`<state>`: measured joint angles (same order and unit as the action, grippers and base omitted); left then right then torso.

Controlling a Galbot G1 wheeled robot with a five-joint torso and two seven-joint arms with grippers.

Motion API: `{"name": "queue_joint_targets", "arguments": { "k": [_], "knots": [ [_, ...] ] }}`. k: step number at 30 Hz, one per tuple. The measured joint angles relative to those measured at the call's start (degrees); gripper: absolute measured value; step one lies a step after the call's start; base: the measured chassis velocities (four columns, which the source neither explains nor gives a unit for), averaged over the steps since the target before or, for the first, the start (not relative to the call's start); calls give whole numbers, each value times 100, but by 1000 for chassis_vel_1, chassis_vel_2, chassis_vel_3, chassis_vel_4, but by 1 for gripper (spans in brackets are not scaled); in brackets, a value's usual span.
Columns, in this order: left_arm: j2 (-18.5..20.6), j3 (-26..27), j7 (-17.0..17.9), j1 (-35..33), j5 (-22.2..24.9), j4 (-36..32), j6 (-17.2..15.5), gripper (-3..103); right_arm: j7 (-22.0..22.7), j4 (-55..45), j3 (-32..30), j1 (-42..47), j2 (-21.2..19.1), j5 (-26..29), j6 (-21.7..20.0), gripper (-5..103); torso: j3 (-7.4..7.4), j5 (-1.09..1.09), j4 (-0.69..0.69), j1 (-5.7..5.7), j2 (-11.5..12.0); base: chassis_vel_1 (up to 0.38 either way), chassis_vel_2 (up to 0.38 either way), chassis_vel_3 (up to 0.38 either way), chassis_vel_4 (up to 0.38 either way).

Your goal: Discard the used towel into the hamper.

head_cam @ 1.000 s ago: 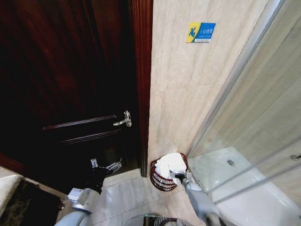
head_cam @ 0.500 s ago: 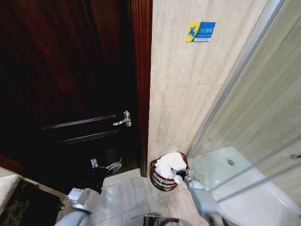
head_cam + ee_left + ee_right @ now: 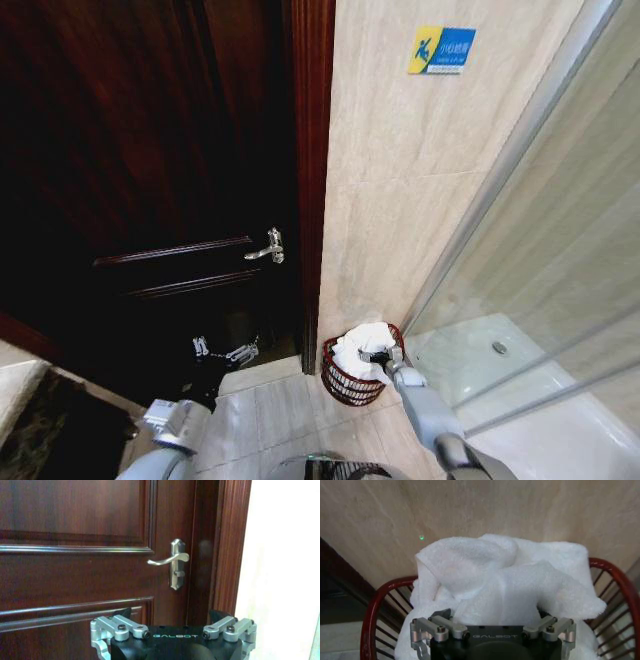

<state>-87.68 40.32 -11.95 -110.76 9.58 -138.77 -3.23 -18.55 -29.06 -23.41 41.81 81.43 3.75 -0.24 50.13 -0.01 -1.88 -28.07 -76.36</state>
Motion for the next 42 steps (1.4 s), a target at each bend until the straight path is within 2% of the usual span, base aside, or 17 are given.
{"name": "queue_joint_targets", "arguments": {
  "k": [4,11,42],
  "knots": [
    [0,0,0,0,0,0,0,100,106,407,69,-245,61,38,-130,100,-82,1,-1,68,149,0,0,0,0],
    [0,0,0,0,0,0,0,100,111,1198,23,-555,34,-32,82,100,-235,0,-1,193,426,0,0,0,0],
    [0,0,0,0,0,0,0,100,178,1418,-85,-573,-63,-53,-65,100,-689,1,-1,576,1263,0,0,0,0]
  ]
}}
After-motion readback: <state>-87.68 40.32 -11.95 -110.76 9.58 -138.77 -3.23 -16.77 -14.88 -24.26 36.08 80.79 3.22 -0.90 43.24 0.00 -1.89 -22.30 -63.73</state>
